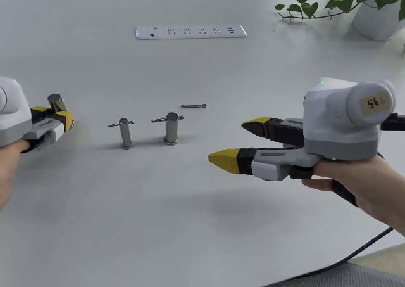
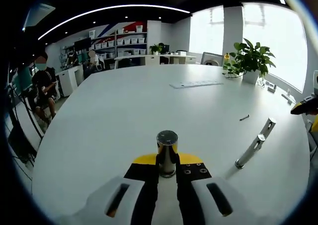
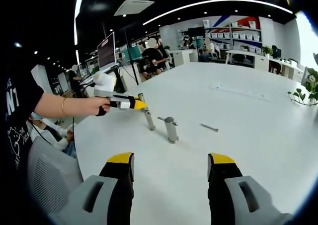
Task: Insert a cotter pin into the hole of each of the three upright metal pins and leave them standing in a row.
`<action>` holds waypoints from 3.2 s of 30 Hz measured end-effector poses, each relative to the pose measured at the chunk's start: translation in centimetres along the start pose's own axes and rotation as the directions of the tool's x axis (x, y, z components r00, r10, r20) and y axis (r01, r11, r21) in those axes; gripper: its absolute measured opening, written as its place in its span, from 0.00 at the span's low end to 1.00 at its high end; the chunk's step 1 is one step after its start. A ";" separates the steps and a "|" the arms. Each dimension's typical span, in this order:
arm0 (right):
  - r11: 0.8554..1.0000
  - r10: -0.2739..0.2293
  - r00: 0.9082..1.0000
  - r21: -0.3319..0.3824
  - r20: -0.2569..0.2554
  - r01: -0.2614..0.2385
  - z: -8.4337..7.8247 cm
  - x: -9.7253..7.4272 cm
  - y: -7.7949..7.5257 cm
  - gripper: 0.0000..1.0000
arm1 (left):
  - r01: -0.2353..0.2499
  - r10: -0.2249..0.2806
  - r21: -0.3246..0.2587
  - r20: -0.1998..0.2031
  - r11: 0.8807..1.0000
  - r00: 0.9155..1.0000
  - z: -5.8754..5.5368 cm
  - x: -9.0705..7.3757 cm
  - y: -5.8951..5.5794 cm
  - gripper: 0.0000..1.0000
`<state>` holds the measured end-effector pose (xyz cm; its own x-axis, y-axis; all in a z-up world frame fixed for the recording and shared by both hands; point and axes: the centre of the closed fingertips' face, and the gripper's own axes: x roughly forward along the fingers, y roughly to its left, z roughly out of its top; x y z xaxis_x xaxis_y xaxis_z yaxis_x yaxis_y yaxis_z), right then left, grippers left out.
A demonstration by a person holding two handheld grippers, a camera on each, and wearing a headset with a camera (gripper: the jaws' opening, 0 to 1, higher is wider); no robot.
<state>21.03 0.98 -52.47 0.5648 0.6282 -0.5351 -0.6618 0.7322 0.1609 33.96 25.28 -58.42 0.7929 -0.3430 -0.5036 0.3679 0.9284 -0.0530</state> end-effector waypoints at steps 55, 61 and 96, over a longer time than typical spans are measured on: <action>0.999 -0.034 0.999 0.012 -0.026 0.034 -2.1 -2.0 -0.2 0.52 | 0.048 -0.049 -0.053 -0.011 0.997 0.999 -3.8 -4.1 -17.0 0.11; 0.999 -0.032 0.999 0.015 -0.026 0.032 -2.1 -1.9 -0.1 0.52 | 0.052 -0.052 -0.024 0.003 0.998 0.999 -3.8 -4.1 -17.4 0.11; 0.999 0.026 0.997 -0.036 -0.068 -0.029 -1.0 -0.3 -0.6 0.51 | 0.122 -0.121 0.073 -0.015 0.990 0.993 -3.4 -5.0 -18.0 0.29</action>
<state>20.75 0.09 -53.18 0.5121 0.6278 -0.5862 -0.6953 0.7037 0.1463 21.70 10.75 -57.84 0.7353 -0.4506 -0.5063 0.4960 0.8668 -0.0511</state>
